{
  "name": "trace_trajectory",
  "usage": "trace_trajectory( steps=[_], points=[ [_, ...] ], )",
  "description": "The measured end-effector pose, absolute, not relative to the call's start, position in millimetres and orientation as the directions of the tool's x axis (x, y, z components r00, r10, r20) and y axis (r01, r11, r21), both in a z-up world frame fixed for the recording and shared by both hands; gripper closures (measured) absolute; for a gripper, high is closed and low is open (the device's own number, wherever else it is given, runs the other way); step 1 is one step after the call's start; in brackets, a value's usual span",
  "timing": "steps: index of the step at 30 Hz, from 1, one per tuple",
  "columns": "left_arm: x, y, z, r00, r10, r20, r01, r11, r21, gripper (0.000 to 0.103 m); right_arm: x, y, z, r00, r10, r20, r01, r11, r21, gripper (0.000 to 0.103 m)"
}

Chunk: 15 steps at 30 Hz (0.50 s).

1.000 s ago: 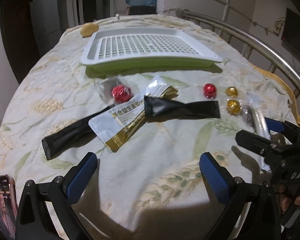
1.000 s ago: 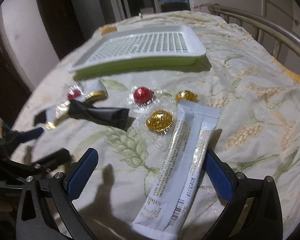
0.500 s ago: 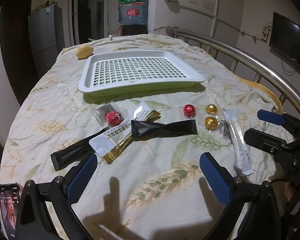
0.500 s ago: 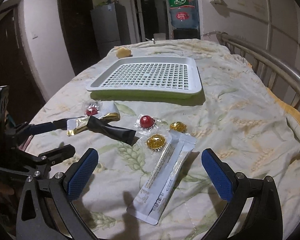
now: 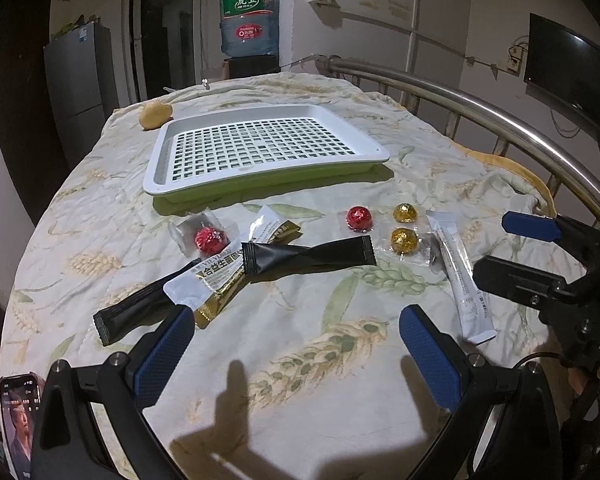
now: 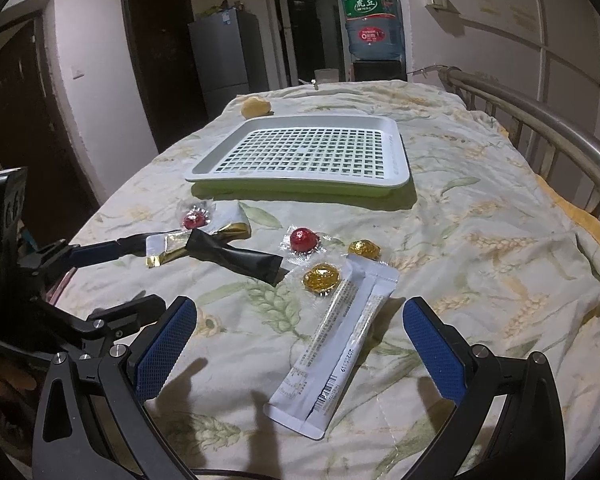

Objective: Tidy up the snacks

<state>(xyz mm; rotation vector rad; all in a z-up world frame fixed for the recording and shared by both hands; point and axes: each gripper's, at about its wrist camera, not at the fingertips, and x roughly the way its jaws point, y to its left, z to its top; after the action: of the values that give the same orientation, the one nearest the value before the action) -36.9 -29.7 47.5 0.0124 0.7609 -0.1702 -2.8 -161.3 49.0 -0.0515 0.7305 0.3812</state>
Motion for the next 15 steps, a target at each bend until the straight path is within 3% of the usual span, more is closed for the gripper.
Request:
trace_trajectory(
  steps=[15],
  points=[
    [-38.8,-29.9,48.4,0.712,-0.143,-0.688,0.156,0.987,-0.043,0.0,-1.8,-154.4,48.4,0.676,0.27,-0.686,-0.328,0.944,0.049,0.0]
  ],
)
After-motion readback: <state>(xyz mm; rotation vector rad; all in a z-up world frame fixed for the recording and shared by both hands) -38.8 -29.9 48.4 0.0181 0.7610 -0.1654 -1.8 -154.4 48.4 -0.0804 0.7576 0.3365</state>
